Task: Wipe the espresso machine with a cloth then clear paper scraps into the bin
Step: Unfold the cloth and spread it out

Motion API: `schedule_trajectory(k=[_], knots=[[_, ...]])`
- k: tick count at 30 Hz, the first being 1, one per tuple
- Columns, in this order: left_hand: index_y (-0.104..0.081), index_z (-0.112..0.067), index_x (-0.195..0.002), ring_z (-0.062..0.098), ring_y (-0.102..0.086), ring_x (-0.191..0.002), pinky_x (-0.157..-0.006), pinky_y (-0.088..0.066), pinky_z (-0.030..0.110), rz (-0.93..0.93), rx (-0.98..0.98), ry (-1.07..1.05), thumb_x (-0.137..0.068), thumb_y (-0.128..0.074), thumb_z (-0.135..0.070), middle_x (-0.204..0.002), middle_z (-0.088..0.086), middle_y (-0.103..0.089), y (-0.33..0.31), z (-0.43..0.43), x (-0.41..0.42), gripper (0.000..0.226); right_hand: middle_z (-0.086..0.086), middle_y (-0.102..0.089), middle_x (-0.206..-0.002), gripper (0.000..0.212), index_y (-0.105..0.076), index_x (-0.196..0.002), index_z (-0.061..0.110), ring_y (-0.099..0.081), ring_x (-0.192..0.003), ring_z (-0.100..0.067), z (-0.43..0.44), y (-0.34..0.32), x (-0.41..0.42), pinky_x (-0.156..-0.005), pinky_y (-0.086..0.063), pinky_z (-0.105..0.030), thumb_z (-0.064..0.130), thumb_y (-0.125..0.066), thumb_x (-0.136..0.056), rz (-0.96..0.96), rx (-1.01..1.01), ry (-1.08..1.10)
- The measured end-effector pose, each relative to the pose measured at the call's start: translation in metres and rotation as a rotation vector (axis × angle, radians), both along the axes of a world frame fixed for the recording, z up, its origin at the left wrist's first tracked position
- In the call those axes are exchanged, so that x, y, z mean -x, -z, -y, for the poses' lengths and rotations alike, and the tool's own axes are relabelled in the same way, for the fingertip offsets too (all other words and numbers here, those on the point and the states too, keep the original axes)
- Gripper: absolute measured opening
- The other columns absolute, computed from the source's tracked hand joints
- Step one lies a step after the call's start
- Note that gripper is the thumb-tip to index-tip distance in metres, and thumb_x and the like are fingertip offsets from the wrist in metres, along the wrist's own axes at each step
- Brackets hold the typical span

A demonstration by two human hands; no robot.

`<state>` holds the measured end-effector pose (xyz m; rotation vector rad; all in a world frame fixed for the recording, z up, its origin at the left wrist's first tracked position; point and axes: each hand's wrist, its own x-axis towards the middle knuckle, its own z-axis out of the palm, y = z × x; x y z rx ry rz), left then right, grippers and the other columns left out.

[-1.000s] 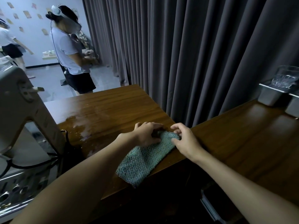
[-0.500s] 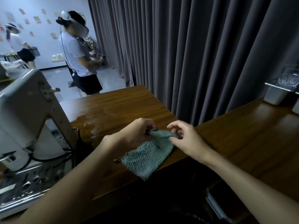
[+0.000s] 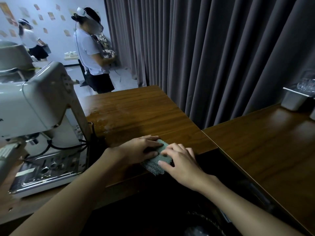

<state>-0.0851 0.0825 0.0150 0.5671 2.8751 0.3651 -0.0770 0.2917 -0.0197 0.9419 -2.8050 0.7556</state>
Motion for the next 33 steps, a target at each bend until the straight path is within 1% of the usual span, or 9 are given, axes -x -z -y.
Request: schedule_trajectory(k=[5,9,11,14,16,20,27,30,33], knots=[[-0.029,-0.045,-0.153,0.018,-0.011,-0.154,-0.121,-0.011,0.048,-0.148,0.256,-0.239,-0.096,-0.031,-0.071,-0.163,-0.01,-0.027,0.011,0.024,-0.032,0.062,0.014,-0.032,-0.154,0.041,-0.052,-0.136,0.028,-0.012,-0.145,-0.002,0.013,-0.004,0.01,-0.115,-0.004,-0.039,0.045,-0.045,-0.099,0.111,-0.029,-0.069],[-0.037,-0.036,-0.151,0.021,0.005,-0.156,-0.124,-0.007,0.052,-0.211,0.326,-0.384,-0.097,-0.03,-0.069,-0.167,-0.002,-0.011,0.016,0.038,-0.063,0.064,0.016,-0.028,-0.156,0.042,-0.05,-0.139,0.031,-0.011,-0.146,-0.002,0.024,-0.002,0.013,-0.116,-0.003,-0.04,0.043,-0.051,-0.098,0.143,-0.029,-0.168],[-0.042,-0.03,-0.149,0.021,0.002,-0.156,-0.124,-0.012,0.052,-0.273,0.276,-0.379,-0.098,-0.037,-0.064,-0.166,-0.002,-0.012,0.016,0.041,-0.074,0.061,0.015,-0.032,-0.154,0.04,-0.053,-0.137,0.032,-0.014,-0.144,-0.001,0.03,-0.002,0.013,-0.116,-0.006,-0.039,0.043,-0.052,-0.098,0.161,-0.026,-0.202],[-0.056,-0.031,-0.137,0.015,-0.029,-0.147,-0.113,-0.034,0.043,-0.314,-0.017,-0.33,-0.098,-0.049,-0.058,-0.153,-0.006,-0.04,0.015,0.04,-0.086,0.048,0.013,-0.046,-0.138,0.035,-0.057,-0.129,0.034,-0.03,-0.13,-0.006,0.038,-0.003,0.011,-0.104,-0.016,-0.032,0.045,-0.054,-0.096,0.094,-0.003,-0.175],[-0.065,-0.034,-0.126,0.011,-0.042,-0.136,-0.104,-0.039,0.038,-0.314,-0.113,-0.296,-0.096,-0.055,-0.056,-0.139,-0.012,-0.054,0.016,0.038,-0.092,0.039,0.012,-0.056,-0.119,0.03,-0.061,-0.121,0.035,-0.043,-0.117,-0.011,0.042,-0.006,0.008,-0.096,-0.026,-0.033,0.046,-0.055,-0.095,0.025,0.032,-0.077],[-0.074,-0.029,-0.117,0.011,-0.05,-0.129,-0.102,-0.044,0.04,-0.365,-0.158,-0.293,-0.092,-0.068,-0.044,-0.131,-0.013,-0.062,0.023,0.038,-0.095,0.03,0.013,-0.063,-0.084,0.017,-0.063,-0.108,0.03,-0.054,-0.096,-0.013,0.049,-0.01,0.007,-0.085,-0.031,-0.035,0.038,-0.062,-0.093,0.081,0.096,0.031],[-0.072,-0.021,-0.104,0.016,-0.056,-0.115,-0.097,-0.043,0.041,-0.434,-0.123,-0.265,-0.099,-0.059,-0.03,-0.111,-0.008,-0.067,0.022,0.038,-0.094,0.016,0.002,-0.063,-0.073,0.005,-0.063,-0.088,0.021,-0.06,-0.072,-0.016,0.054,-0.022,0.005,-0.074,-0.051,-0.042,0.017,-0.066,-0.089,0.242,0.312,-0.033],[-0.069,-0.025,-0.099,0.011,-0.056,-0.108,-0.093,-0.045,0.04,-0.462,-0.185,-0.26,-0.097,-0.056,-0.038,-0.105,-0.013,-0.064,0.024,0.043,-0.098,0.019,0.009,-0.061,-0.086,0.006,-0.065,-0.093,0.03,-0.053,-0.085,-0.009,0.05,-0.021,0.008,-0.078,-0.041,-0.037,0.028,-0.061,-0.09,0.256,0.14,-0.095],[-0.072,-0.024,-0.114,0.008,-0.055,-0.118,-0.098,-0.049,0.04,-0.412,-0.332,-0.344,-0.1,-0.054,-0.041,-0.123,-0.011,-0.064,0.027,0.046,-0.095,0.029,0.014,-0.05,-0.119,0.027,-0.062,-0.117,0.035,-0.038,-0.116,-0.007,0.049,-0.015,0.009,-0.091,-0.026,-0.033,0.044,-0.058,-0.092,0.077,0.038,-0.111]])
